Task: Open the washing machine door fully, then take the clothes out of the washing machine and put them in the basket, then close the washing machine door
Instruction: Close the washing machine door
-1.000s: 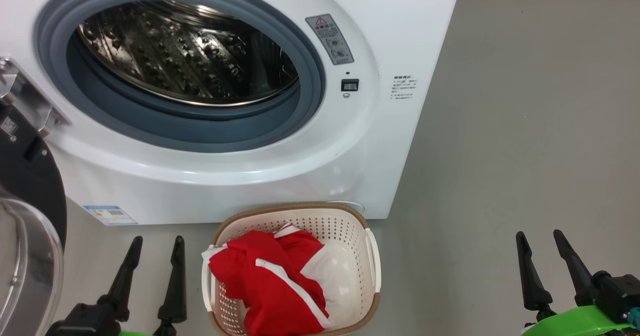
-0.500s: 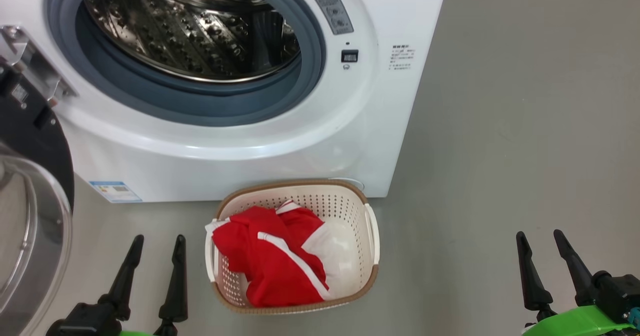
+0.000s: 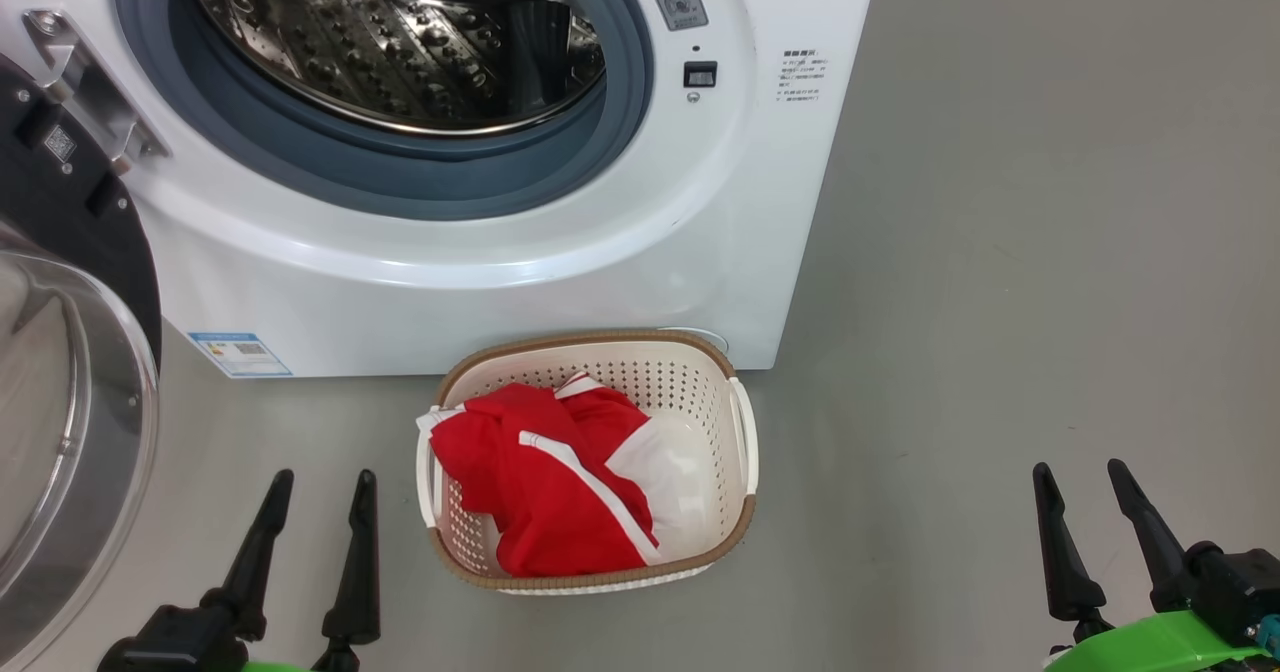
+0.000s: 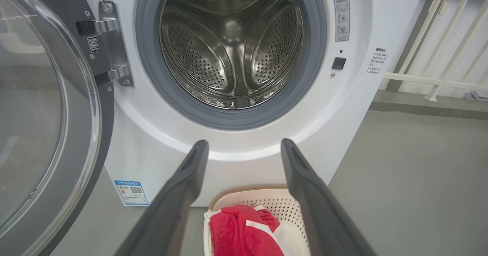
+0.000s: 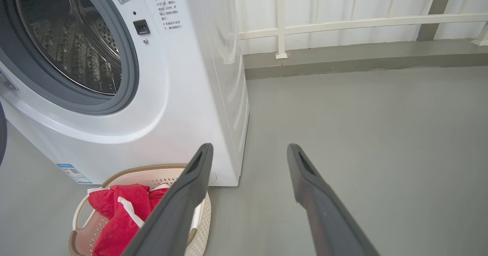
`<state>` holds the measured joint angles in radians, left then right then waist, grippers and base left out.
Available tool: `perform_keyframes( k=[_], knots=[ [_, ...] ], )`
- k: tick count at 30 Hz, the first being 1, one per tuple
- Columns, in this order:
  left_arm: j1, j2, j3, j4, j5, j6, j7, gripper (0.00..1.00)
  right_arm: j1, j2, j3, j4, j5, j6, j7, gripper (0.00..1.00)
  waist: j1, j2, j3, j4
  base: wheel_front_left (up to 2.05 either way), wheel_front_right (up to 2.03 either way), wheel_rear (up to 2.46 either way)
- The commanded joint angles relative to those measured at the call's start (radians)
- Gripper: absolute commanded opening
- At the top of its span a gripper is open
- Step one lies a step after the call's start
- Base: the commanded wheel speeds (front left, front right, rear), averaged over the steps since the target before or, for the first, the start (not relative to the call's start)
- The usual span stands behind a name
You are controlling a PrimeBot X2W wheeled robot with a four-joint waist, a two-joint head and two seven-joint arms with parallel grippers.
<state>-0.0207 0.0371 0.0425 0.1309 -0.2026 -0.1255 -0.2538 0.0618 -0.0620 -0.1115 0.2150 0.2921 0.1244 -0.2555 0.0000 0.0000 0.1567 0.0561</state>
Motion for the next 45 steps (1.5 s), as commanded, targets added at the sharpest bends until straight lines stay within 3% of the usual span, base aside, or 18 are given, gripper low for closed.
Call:
perform_keyframes(
  k=[1, 17, 39, 45],
  knots=[
    [-0.026, 0.013, 0.03, -0.031, -0.004, -0.005, -0.008, 1.0, -0.022, -0.014, 0.022, -0.023, -0.003, 0.006, -0.006, 1.0, 0.0, 0.0, 0.0, 0.0, 0.0, 0.0, 0.0],
    [-0.03, 0.013, 0.037, -0.008, -0.051, -0.001, -0.008, 1.0, -0.016, -0.024, 0.03, -0.021, -0.003, 0.006, -0.006, 1.0, 0.0, 0.0, -0.005, 0.045, 0.0, 0.0, 0.0],
    [0.032, 0.013, -0.063, 0.023, -0.17, 0.099, -0.008, 1.0, -0.002, -0.079, 0.1, 0.004, 0.001, 0.006, -0.006, 1.0, 0.0, 0.0, -0.054, 0.397, 0.0, 0.0, 0.0],
    [0.048, 0.013, -0.069, 0.013, -0.193, 0.122, -0.008, 1.0, -0.015, -0.087, 0.138, 0.013, 0.001, 0.006, -0.006, 1.0, 0.0, 0.0, -0.052, 0.454, 0.0, 0.0, 0.0]
  ],
)
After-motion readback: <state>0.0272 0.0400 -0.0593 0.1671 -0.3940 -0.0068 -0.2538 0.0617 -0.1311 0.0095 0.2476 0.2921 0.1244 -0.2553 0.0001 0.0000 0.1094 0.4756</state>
